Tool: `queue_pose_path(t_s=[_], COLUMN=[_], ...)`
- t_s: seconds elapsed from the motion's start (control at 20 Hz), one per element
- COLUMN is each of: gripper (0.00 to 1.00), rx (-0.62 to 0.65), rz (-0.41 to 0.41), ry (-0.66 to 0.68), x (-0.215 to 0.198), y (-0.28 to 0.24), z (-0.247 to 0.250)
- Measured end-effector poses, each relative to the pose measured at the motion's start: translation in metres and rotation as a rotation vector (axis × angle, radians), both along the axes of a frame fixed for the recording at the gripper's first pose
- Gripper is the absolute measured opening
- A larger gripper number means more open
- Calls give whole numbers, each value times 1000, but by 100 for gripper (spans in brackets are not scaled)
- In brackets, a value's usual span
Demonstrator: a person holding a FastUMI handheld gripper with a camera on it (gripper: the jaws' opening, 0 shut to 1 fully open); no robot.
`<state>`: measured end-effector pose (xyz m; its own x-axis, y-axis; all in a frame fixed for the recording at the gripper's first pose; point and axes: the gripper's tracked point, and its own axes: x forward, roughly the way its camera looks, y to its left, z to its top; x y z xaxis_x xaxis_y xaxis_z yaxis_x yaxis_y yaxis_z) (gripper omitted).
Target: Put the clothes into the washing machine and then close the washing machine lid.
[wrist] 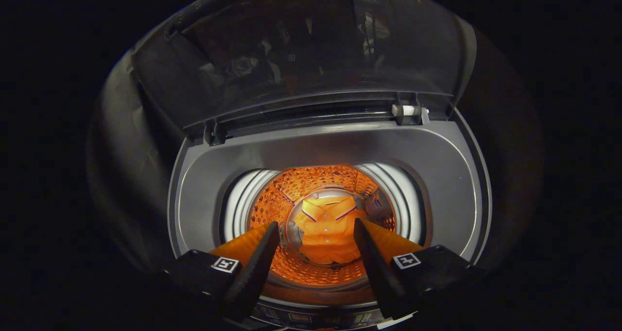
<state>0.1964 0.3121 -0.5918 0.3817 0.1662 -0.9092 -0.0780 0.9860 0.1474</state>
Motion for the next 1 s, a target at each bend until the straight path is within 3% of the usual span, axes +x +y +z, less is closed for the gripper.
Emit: queue_pose_path(t_s=[0.35, 1.0], gripper=[99, 99], rx=[7, 78], rz=[2, 50], ry=[-52, -389], x=[-3, 55], y=[-2, 23], z=[30, 204])
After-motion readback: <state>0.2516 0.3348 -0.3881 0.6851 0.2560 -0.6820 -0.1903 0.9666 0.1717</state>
